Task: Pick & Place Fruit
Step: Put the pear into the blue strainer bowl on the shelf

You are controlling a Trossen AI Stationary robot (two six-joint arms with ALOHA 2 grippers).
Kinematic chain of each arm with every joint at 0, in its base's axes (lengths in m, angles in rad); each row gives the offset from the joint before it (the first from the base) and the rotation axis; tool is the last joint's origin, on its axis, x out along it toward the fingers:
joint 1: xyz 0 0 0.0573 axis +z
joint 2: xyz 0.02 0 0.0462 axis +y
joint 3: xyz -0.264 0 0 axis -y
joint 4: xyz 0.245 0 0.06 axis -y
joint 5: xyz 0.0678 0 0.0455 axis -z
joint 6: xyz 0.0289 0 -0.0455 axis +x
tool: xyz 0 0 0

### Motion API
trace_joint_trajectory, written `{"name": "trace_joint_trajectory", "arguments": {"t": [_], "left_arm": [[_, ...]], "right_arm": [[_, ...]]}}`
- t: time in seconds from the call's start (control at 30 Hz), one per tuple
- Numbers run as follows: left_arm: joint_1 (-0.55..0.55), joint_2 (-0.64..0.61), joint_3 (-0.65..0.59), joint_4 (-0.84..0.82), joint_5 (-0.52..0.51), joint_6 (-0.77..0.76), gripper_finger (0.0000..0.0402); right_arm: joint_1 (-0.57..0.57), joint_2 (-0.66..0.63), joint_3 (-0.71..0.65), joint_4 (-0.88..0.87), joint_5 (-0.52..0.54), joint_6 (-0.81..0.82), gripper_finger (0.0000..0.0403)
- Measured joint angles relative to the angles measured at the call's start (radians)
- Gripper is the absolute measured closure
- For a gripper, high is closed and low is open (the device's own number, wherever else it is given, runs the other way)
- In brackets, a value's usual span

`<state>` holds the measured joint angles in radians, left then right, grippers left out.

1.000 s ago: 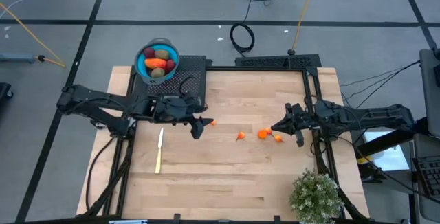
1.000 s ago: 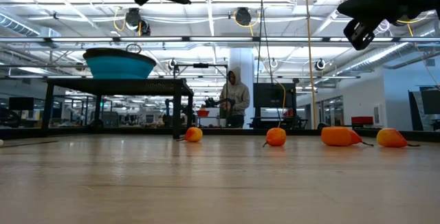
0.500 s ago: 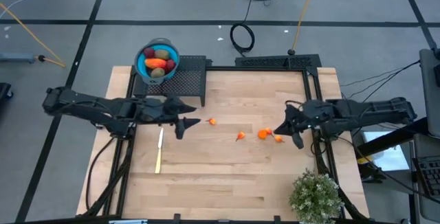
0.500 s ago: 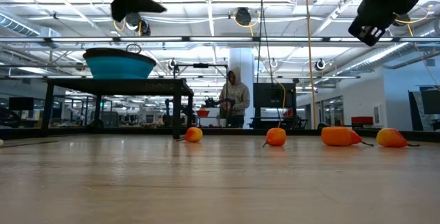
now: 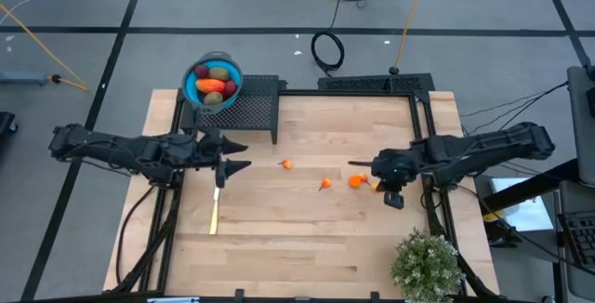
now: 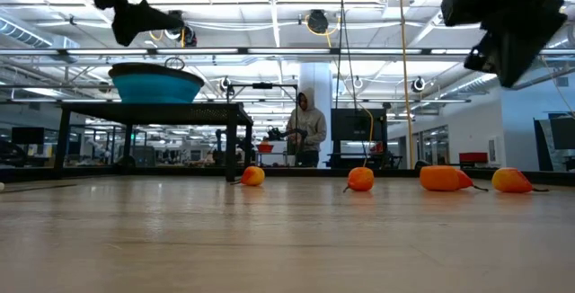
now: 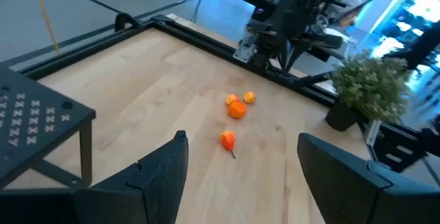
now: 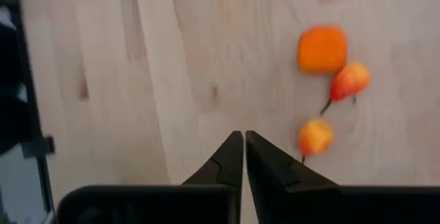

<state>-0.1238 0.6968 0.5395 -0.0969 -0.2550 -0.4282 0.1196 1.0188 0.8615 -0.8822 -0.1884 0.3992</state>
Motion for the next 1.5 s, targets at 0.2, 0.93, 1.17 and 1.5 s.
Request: {"name": "trace_joint_trajectory", "arguments": {"t": [0.2, 0.93, 1.17, 1.5], "left_arm": [[0.000, -0.088, -0.064, -0.002, 0.020, 0.013, 0.0128], [0.000, -0.241, -0.154, -0.004, 0.022, 0.034, 0.0128], [0.000, -0.241, -0.154, -0.004, 0.022, 0.035, 0.0128], [0.000, -0.241, -0.154, -0.004, 0.021, 0.035, 0.0128]], "right_arm": [[-0.001, 0.079, 0.000, -0.044, -0.025, 0.002, 0.0337], [-0.040, 0.196, -0.012, -0.086, 0.084, -0.013, 0.0156], [-0.040, 0.196, -0.103, 0.014, 0.087, 0.068, 0.0158], [-0.040, 0.196, -0.214, 0.184, 0.089, 0.069, 0.0159]]}}
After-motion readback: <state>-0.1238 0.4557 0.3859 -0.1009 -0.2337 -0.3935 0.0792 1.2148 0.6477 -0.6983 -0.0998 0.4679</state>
